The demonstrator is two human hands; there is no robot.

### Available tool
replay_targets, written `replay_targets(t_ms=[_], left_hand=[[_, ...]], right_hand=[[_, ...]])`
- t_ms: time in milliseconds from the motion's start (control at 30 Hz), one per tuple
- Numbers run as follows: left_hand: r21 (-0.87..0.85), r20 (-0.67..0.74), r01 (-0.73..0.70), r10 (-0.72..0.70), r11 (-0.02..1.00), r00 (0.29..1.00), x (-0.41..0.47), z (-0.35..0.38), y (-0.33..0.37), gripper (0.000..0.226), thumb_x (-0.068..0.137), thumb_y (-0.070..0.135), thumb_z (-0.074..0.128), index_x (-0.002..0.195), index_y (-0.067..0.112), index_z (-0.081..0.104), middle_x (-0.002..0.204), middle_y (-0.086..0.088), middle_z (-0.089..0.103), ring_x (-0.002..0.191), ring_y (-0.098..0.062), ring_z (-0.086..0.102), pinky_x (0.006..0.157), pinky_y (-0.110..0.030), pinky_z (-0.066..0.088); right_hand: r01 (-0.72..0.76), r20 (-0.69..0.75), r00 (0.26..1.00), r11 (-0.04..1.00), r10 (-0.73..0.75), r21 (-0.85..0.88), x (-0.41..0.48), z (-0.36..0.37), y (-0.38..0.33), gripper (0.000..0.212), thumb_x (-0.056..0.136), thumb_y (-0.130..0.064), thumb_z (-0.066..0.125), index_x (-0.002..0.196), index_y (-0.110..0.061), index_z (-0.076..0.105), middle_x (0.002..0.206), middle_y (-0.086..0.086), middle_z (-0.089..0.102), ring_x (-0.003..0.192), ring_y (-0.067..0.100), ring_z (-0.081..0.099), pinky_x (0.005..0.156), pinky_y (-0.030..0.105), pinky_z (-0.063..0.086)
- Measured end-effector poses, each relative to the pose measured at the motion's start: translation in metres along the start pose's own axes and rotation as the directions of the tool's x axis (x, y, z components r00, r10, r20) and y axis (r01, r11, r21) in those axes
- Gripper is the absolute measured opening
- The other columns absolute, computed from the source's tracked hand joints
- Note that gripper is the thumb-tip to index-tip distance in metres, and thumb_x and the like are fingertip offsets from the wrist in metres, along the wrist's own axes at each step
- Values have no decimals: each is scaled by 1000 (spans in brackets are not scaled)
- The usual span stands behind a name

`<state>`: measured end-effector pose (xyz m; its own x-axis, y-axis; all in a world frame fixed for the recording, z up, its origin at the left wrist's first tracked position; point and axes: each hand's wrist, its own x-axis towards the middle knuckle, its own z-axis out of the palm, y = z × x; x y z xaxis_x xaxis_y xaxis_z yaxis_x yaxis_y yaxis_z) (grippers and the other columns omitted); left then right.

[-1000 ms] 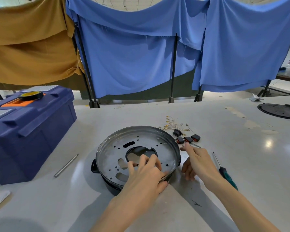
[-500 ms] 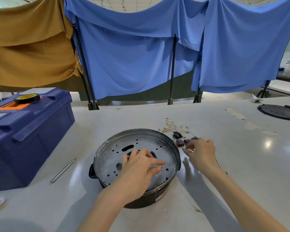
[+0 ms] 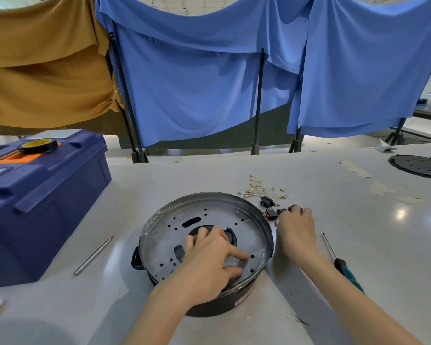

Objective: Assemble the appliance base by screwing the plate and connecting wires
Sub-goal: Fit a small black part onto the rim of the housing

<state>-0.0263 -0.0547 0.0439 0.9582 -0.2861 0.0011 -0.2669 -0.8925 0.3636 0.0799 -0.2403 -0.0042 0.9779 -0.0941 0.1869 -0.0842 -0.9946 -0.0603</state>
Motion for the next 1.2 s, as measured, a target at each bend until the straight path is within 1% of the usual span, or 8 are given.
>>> replay_targets(t_ms=[200,267,367,467,567,767,867,1200], left_hand=[[-12,-69,12,-13,1000,998,1,2,0,26,98,43,50,120,47,63,104,13,41,90,-12,17,77,-32,11],[-11,-154,19,-21,1000,988,5,3,-1,28,99,44,46,123,46,61,102,15,48,97,-14,23,76,-31,11],[-192,-353,-7,-63,981,933,11,1,1,32,98,39,52,129,40,57,88,22,57,103,-10,43,82,-22,14],[-423,-499,-162,-80,892,863,13,-5,9,22,90,33,65,112,32,70,79,19,68,85,-6,62,89,-22,38],[-464,-578,-286,-42,838,815,10,-7,14,11,88,25,69,80,23,76,71,16,69,61,-9,63,64,-21,50],[-499,-388,-145,-71,854,919,7,-7,-3,16,92,12,64,77,18,70,64,2,68,59,-6,62,62,-15,48],[-486,-216,-90,-20,869,976,6,-1,-7,18,91,7,64,77,17,70,68,0,67,64,-10,62,71,-27,54],[-394,-80,-66,38,917,996,9,3,-2,12,91,16,66,84,22,74,71,6,70,63,1,64,74,-21,56]], right_hand=[[10,-95,995,929,27,370,2,-12,3,16,101,-13,45,100,-5,59,106,11,61,106,33,44,82,35,35],[81,-127,992,683,16,726,-2,-28,6,12,100,-10,51,89,-7,57,82,6,65,91,29,56,71,32,43],[234,-169,964,361,-204,903,-19,-59,3,17,92,-2,62,79,-13,62,63,0,67,65,12,63,57,16,45],[305,-195,868,181,-456,935,-37,-71,-6,20,88,2,67,76,-14,66,67,4,69,70,17,64,71,27,51],[299,-211,840,102,-500,949,-45,-69,-13,12,86,-2,71,77,-10,68,73,10,70,74,28,66,74,35,52],[354,-263,922,345,-286,869,-36,-49,-6,17,84,-11,74,88,-27,76,93,-17,73,96,-3,61,85,13,42],[289,-152,941,485,-302,825,-33,-33,-4,25,85,-9,72,103,-27,74,123,-13,64,123,3,50,106,25,35],[236,-106,949,444,-298,865,-34,-21,-8,55,78,20,41,99,-18,75,136,-15,52,126,-4,38,98,24,42]])
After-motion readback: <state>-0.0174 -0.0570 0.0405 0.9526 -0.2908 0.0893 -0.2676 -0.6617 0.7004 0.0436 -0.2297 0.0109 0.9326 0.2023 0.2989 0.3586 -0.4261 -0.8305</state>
